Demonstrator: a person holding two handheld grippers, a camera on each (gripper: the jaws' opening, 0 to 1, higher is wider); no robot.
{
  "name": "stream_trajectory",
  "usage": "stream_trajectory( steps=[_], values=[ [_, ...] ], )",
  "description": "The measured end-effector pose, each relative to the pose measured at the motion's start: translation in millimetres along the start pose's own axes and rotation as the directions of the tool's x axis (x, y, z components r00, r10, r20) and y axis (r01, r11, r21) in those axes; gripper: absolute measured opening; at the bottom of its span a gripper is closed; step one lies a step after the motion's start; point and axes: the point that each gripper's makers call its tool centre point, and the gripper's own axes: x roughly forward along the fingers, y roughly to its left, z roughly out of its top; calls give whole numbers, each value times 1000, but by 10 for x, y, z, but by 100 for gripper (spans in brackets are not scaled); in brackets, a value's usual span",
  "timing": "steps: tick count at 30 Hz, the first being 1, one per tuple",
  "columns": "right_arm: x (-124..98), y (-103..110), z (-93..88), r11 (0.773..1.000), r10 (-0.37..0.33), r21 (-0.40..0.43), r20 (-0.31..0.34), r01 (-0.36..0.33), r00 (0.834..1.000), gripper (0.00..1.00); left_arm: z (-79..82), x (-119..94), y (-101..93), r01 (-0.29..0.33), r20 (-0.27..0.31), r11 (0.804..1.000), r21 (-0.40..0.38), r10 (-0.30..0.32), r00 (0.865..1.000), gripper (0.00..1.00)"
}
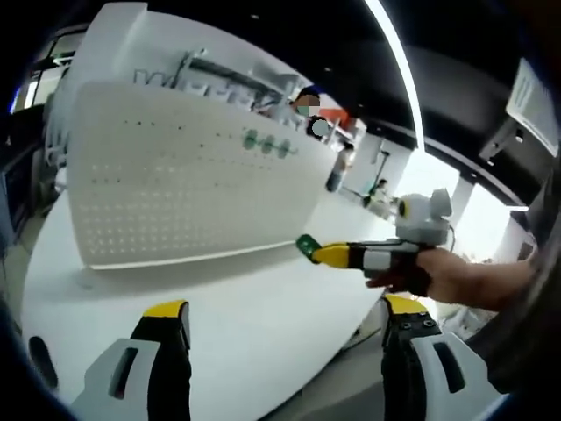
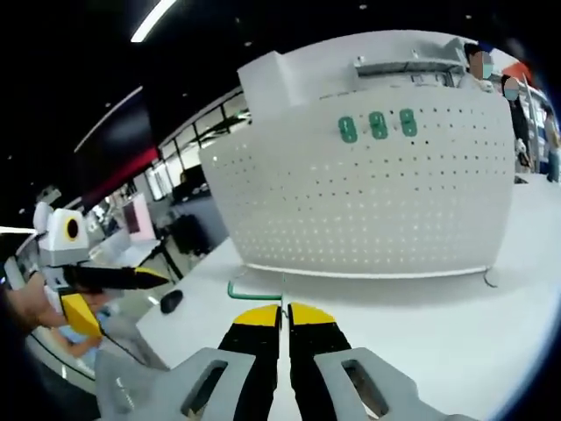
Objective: Insert the hook assembly into the mounting plate slot until the hook locks in place.
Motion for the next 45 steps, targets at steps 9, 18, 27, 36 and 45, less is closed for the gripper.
stream_trajectory(
  steps=[9, 18, 27, 36, 45],
  values=[
    [-4, 43, 135, 996, 59, 63, 29, -61, 998, 1, -42, 61, 37, 15, -43, 999, 41, -13, 999, 86],
    [-38, 47, 341, 987, 123, 88, 90, -131, 988, 1, 53, 139, 148, 27, -36, 999, 19, -27, 999, 83],
    [-60, 305, 444, 951, 293, 72, 114, -302, 949, 1, 279, 200, 257, 57, -7, 998, 9, -57, 998, 76],
    [-93, 636, 402, 890, 436, 93, 108, -446, 893, 1, 489, 232, 290, 92, 46, 995, -33, -90, 995, 68],
    [-151, 840, 426, 828, 528, 125, 150, -546, 836, 1, 656, 172, 176, 199, 136, 972, -121, -183, 974, 59]
  ],
)
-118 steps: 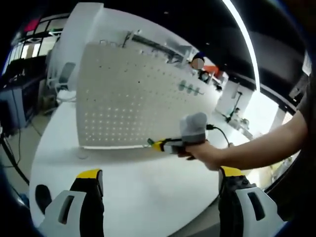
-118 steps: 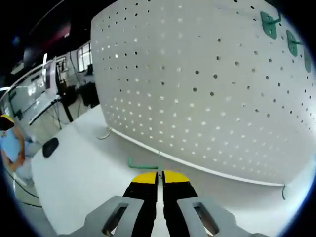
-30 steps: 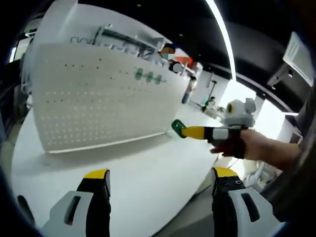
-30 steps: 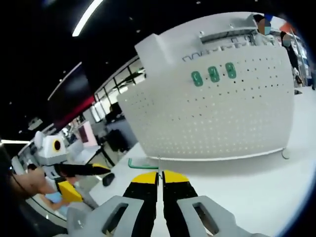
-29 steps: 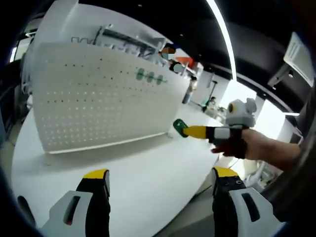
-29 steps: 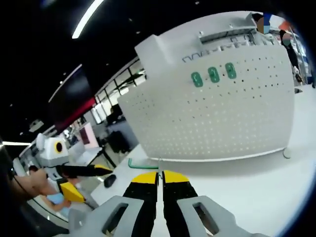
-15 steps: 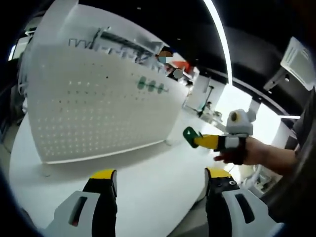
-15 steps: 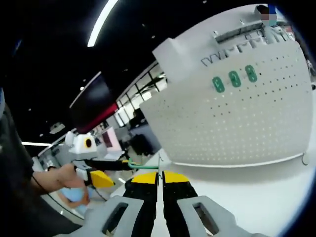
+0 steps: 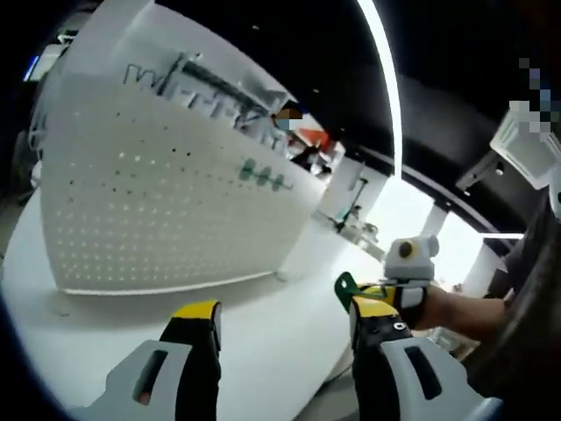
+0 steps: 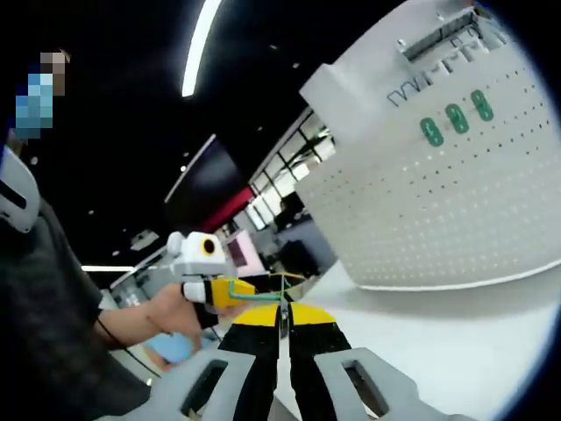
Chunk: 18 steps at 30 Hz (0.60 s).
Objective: Insert the hook assembly into the mounting plate slot until the hook locks in place.
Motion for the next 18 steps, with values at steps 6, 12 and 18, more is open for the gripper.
stream_trajectory(
  steps=[6, 12, 18],
  values=[
    [23, 163, 33, 997, 80, 17, 25, -81, 996, 1, 24, 8, -248, 135, 8, 990, -28, -135, 991, 47],
    [57, 320, 60, 988, 152, 24, 37, -153, 988, 1, 89, 24, -475, 251, 50, 962, -104, -247, 968, 41],
    [86, 359, 51, 986, 166, 26, 39, -167, 985, 1, 78, 11, -564, 295, 47, 950, -97, -292, 955, 27]
  ],
)
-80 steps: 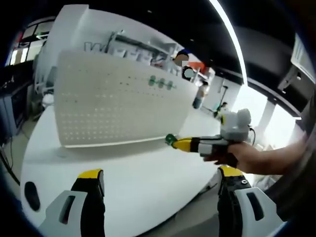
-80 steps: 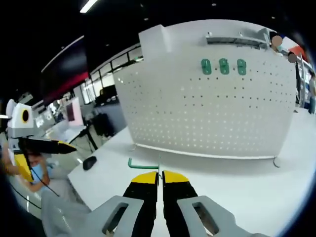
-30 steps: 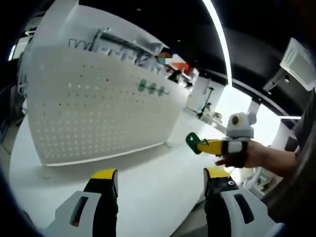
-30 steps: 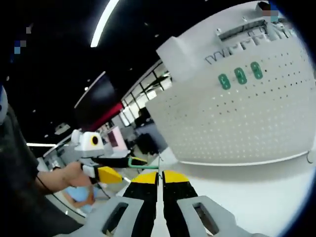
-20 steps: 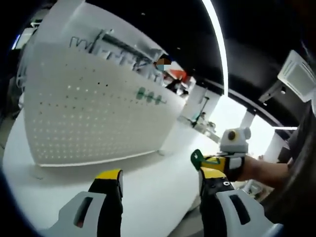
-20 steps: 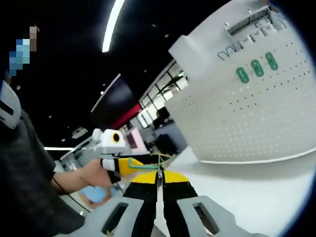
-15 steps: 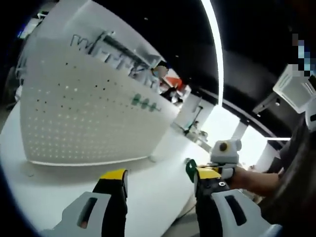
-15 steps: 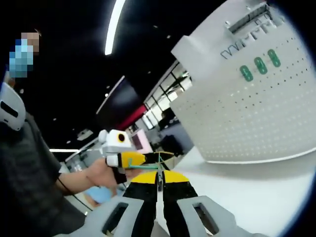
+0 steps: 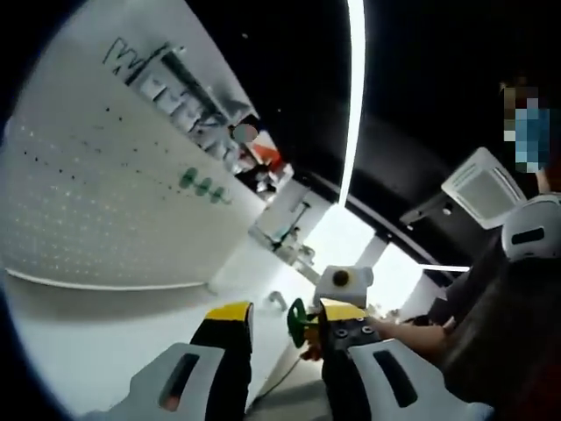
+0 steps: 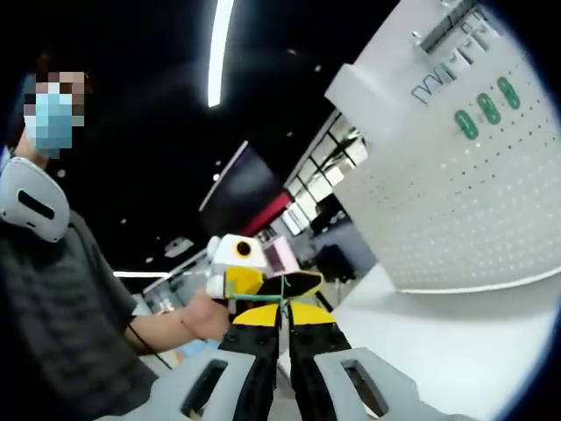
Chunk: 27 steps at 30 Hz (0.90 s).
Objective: Insert the hook assembly into the mounting plate slot until the hook locks in place.
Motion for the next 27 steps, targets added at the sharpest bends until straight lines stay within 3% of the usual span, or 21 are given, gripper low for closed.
stream_trajectory(
  steps=[8, 15, 22, 27],
  values=[
    [7, 28, -14, 1000, 19, 21, 16, -20, 1000, 1, -33, -7, -90, 57, -4, 998, -14, -57, 998, 10],
    [-9, 85, -53, 998, 47, 28, 7, -47, 999, 1, -80, -7, -148, 92, -35, 996, 8, -91, 995, 7],
    [-7, 72, -62, 999, 41, 11, -6, -41, 999, 3, -94, 6, -155, 74, -53, 997, 32, -72, 996, 3],
    [-3, 8, -94, 1000, -7, -23, -54, 6, 999, 6, -135, 21, -108, 27, -85, 997, 74, -21, 996, 2]
  ],
)
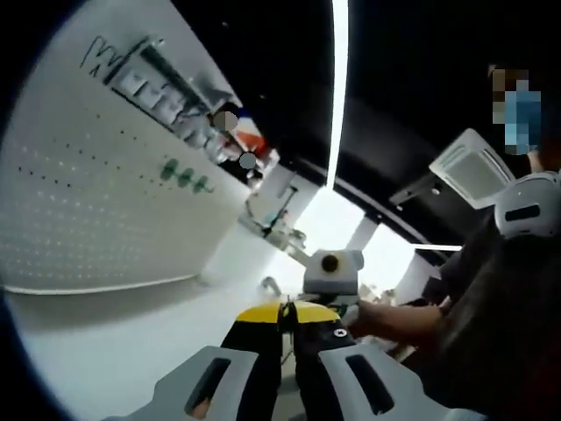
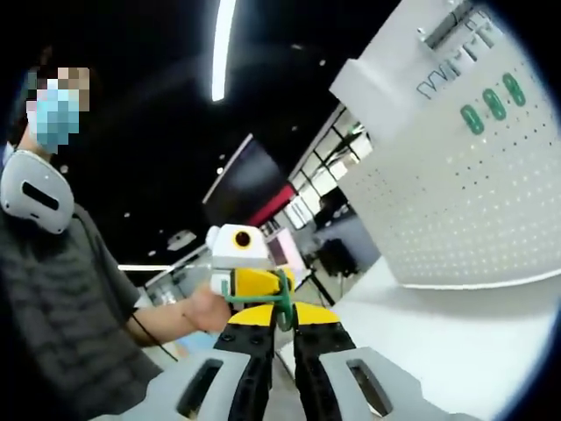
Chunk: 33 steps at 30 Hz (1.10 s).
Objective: Insert the hook assembly into the mounting plate slot until the hook locks in place.
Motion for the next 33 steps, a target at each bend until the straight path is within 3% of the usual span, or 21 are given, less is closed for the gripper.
stream_trajectory(
  steps=[2, 4, 6, 9, 11, 13, 15, 18, 24, 27, 30, 33],
  values=[
    [-3, -39, 7, 999, -28, -16, -1, 28, 1000, 7, 0, 4, 29, -25, 0, 1000, 7, 25, 1000, 2],
    [-19, -136, 68, 990, -93, -102, 29, 95, 995, 6, 15, -3, 123, -87, 7, 995, 39, 87, 996, 2],
    [-15, -156, 13, 991, -120, -65, -1, 119, 993, 7, 4, -18, 163, -120, -4, 992, 48, 120, 993, 2],
    [-9, -187, -36, 983, -164, -92, -28, 160, 986, 10, -13, -48, 262, -189, -24, 978, 84, 192, 981, 2],
    [-16, -227, -105, 972, -207, -126, -71, 198, 976, 10, -26, -97, 365, -256, -45, 958, 126, 263, 964, 2],
    [-10, -221, -107, 965, -232, -141, -77, 220, 970, 10, -42, -125, 411, -288, -59, 947, 141, 299, 953, 2],
    [-10, -203, -90, 958, -248, -167, -71, 234, 966, 10, -69, -173, 506, -341, -72, 931, 133, 352, 933, 2],
    [-9, -200, -148, 938, -285, -238, -114, 252, 952, 11, -81, -189, 539, -354, -77, 923, 149, 367, 927, 2],
    [-22, -247, -176, 917, -337, -275, -152, 288, 929, 13, -178, -226, 637, -411, -116, 892, 190, 436, 892, 2],
    [-82, -329, -207, 876, -406, -358, -188, 322, 894, 15, -208, -248, 683, -432, -127, 883, 184, 457, 881, 2],
    [-99, -341, -240, 858, -437, -390, -208, 335, 875, 15, -292, -331, 820, -484, -148, 848, 217, 519, 842, 2],
    [-102, -313, -225, 855, -444, -391, -212, 341, 871, 14, -344, -384, 883, -511, -152, 845, 154, 532, 833, 2]
  ],
)
